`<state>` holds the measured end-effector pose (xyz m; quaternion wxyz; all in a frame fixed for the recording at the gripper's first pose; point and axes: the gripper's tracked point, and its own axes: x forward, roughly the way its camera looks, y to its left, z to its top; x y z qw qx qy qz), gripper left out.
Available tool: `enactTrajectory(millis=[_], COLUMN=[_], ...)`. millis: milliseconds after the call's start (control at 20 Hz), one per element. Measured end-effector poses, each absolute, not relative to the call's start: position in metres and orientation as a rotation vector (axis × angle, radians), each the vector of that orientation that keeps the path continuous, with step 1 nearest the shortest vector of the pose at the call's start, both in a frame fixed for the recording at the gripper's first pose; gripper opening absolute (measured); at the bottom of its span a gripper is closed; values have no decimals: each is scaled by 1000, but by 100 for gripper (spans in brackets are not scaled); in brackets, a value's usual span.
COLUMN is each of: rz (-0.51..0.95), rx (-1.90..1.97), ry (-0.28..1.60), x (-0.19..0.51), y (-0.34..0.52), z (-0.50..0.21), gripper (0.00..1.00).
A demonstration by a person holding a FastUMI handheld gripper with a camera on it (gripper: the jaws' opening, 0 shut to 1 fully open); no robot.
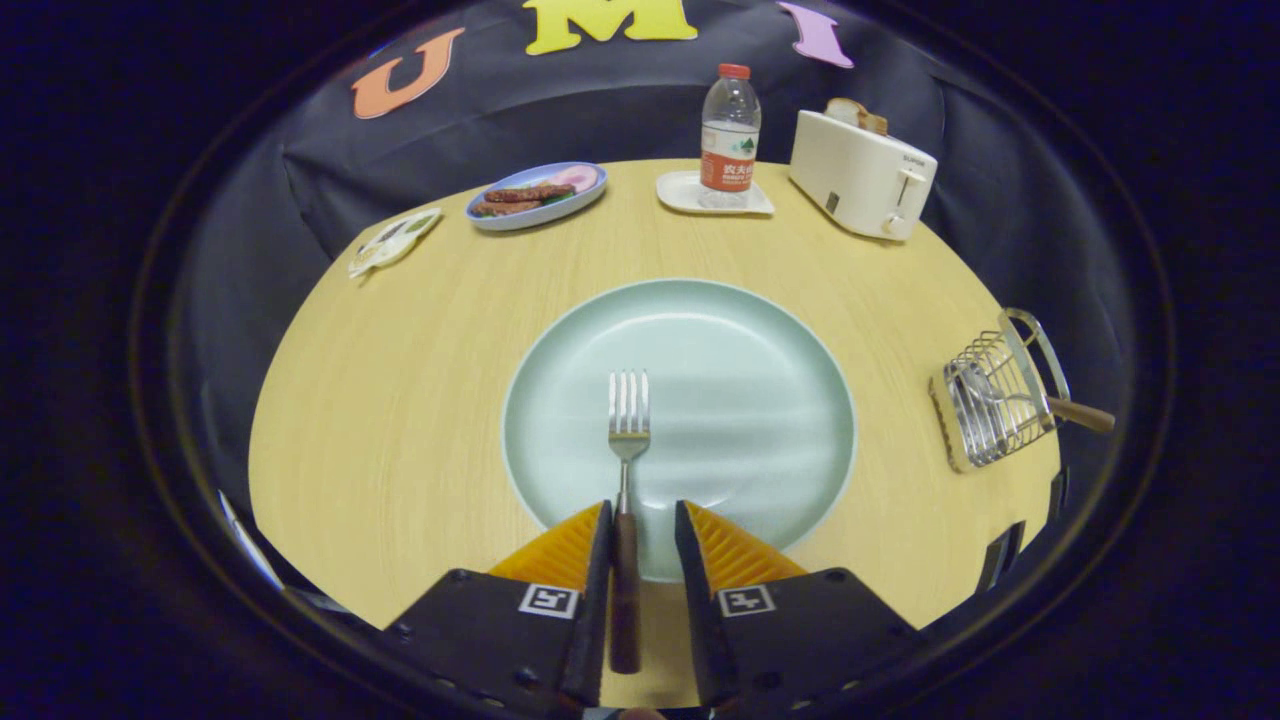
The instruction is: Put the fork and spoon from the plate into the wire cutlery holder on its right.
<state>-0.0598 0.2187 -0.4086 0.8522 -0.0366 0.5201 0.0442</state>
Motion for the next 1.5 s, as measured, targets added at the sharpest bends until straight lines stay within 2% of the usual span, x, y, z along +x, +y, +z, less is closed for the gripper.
enactTrajectory(millis=[50,150,200,250,450,700,850,1100,1350,1500], rz=[101,104,103,113,141,199,218,171,101,96], rx=[-90,-111,-114,-116,-142,-171,-180,-214,-253,-222], ry=[1107,1109,1115,1129,1118,1116,1112,1124,1198,1280], x=[-62,-58,-58,-57,-53,-47,-42,-25,-20,-29], y=[221,219,217,215,204,179,144,63,-14,-31], z=[-412,-409,-408,-408,-385,-318,-271,-215,-206,-218], gripper=[18,9,9,1,1,1,1,1,1,1])
